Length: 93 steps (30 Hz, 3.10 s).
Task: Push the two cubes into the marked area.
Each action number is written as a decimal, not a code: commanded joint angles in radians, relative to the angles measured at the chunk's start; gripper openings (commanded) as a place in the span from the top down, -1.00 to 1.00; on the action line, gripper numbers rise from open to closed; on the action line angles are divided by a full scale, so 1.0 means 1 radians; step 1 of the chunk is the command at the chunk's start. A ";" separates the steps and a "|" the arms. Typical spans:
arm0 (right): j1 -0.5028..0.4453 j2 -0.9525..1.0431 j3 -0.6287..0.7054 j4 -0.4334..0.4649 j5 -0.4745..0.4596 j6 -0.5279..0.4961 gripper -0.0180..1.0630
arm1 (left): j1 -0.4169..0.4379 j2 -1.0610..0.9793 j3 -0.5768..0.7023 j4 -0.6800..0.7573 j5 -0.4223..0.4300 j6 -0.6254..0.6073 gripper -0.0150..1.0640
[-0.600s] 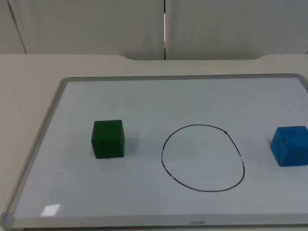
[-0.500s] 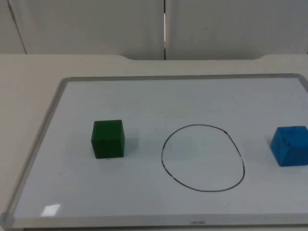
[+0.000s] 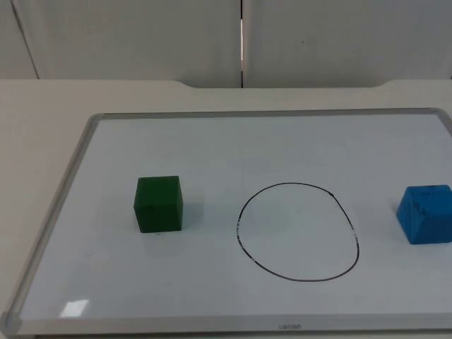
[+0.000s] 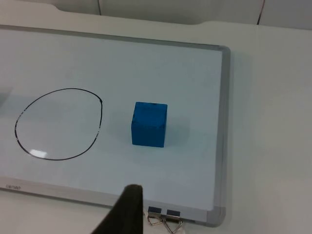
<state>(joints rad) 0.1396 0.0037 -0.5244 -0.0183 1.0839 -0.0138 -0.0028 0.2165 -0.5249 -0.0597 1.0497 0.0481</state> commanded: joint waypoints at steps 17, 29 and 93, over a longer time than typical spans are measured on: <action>-0.007 -0.004 0.008 0.001 -0.008 -0.002 -0.99 | 0.003 0.234 -0.011 -0.036 -0.192 -0.001 -0.42; -0.007 -0.004 0.008 0.001 -0.008 -0.002 -0.99 | 0.003 0.433 -0.011 -0.328 -0.347 0.278 0.81; -0.007 -0.004 0.008 0.001 -0.008 -0.002 -0.99 | -0.233 1.400 -0.078 -1.197 -0.778 0.857 0.98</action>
<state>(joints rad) 0.1396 0.0015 -0.5244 -0.0163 1.0839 -0.0159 -0.2263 1.5857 -0.5888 -1.2304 0.2490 0.8885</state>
